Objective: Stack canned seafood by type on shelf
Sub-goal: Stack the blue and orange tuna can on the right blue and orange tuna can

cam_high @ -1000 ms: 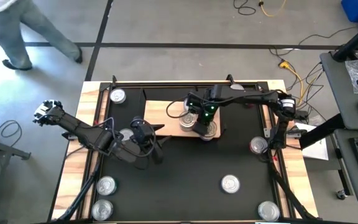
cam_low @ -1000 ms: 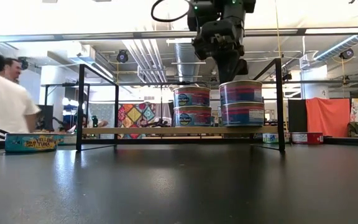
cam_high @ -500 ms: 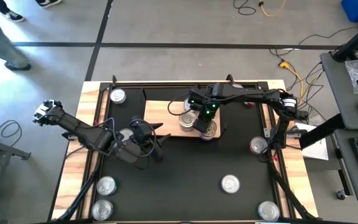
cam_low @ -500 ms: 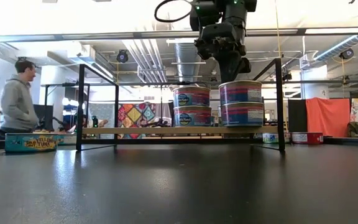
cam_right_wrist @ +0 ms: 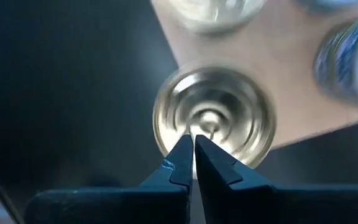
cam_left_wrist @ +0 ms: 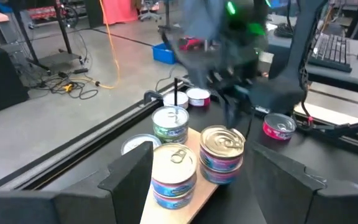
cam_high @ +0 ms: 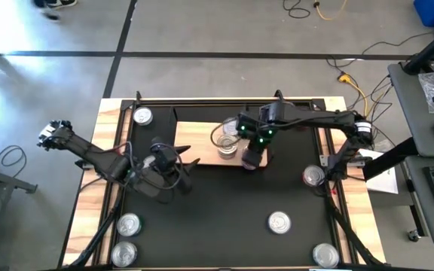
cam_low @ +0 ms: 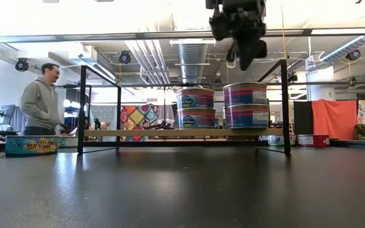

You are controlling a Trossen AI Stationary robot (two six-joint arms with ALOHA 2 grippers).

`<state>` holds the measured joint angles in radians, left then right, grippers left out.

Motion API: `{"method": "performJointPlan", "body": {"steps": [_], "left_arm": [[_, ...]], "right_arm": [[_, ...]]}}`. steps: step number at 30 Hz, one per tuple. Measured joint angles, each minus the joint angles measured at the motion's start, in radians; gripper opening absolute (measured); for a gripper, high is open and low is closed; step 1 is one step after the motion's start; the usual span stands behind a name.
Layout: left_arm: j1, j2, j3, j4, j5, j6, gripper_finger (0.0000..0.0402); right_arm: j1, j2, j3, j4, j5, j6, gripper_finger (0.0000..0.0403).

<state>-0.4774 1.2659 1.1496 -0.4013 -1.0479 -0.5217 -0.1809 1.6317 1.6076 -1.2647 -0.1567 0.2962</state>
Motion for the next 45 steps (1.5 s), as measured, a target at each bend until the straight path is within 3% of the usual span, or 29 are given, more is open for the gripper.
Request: {"method": "performJointPlan", "body": {"steps": [17,45], "left_arm": [[-0.019,-0.04,0.0,-0.023,-0.018,-0.008,0.0235],[-0.035,-0.04,0.0,-0.019,-0.02,-0.039,0.0235]], "right_arm": [[0.012,0.046,-0.083,0.024,0.047,-0.005,0.0009],[-0.026,0.041,-0.085,0.016,0.142,-0.018,0.0009]]}}
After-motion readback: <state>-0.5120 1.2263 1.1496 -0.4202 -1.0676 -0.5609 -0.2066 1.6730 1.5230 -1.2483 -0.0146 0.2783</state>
